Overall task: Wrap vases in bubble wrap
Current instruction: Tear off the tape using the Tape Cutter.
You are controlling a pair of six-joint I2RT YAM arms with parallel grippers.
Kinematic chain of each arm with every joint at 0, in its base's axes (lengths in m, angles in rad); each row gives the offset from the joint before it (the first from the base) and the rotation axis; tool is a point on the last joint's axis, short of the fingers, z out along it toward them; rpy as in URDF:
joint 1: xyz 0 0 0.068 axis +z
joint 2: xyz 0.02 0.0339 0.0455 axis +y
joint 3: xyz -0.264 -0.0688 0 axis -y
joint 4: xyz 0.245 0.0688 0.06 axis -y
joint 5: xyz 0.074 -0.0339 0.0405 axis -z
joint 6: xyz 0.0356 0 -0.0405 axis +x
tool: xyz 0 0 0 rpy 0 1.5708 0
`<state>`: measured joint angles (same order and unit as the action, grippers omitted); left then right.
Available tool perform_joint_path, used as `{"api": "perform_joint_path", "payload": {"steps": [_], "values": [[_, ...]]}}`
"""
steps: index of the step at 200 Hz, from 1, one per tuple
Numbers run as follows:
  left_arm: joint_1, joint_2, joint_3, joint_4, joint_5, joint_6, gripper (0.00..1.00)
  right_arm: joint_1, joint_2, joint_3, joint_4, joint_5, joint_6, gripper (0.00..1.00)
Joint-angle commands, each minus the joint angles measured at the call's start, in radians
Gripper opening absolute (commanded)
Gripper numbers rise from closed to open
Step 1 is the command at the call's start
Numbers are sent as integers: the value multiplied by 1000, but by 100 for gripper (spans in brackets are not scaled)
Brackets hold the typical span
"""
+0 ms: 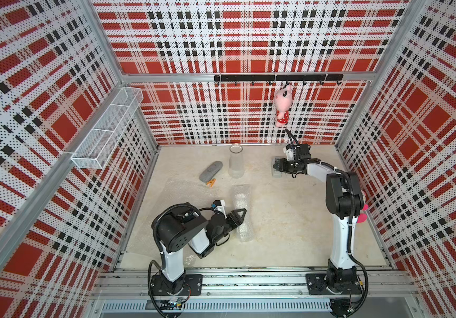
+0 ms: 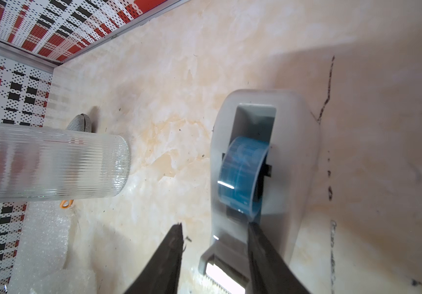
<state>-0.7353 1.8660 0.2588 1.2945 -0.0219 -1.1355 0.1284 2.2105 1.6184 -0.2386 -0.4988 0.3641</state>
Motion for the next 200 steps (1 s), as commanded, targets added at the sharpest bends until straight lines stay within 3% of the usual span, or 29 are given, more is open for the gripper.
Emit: {"api": "perform_joint_path", "payload": {"steps": [1, 63, 156, 200], "values": [[8, 41, -29, -120, -6, 43, 37, -4, 15, -15, 28, -10, 4, 43], [10, 46, -27, -120, -2, 42, 37, -15, -2, -48, 66, -16, 52, 35], [10, 50, -27, -117, 2, 42, 37, -49, -27, -145, 246, -165, 169, 21], [11, 50, -27, -116, 2, 43, 37, -50, -34, -155, 305, -220, 217, 9]]}}
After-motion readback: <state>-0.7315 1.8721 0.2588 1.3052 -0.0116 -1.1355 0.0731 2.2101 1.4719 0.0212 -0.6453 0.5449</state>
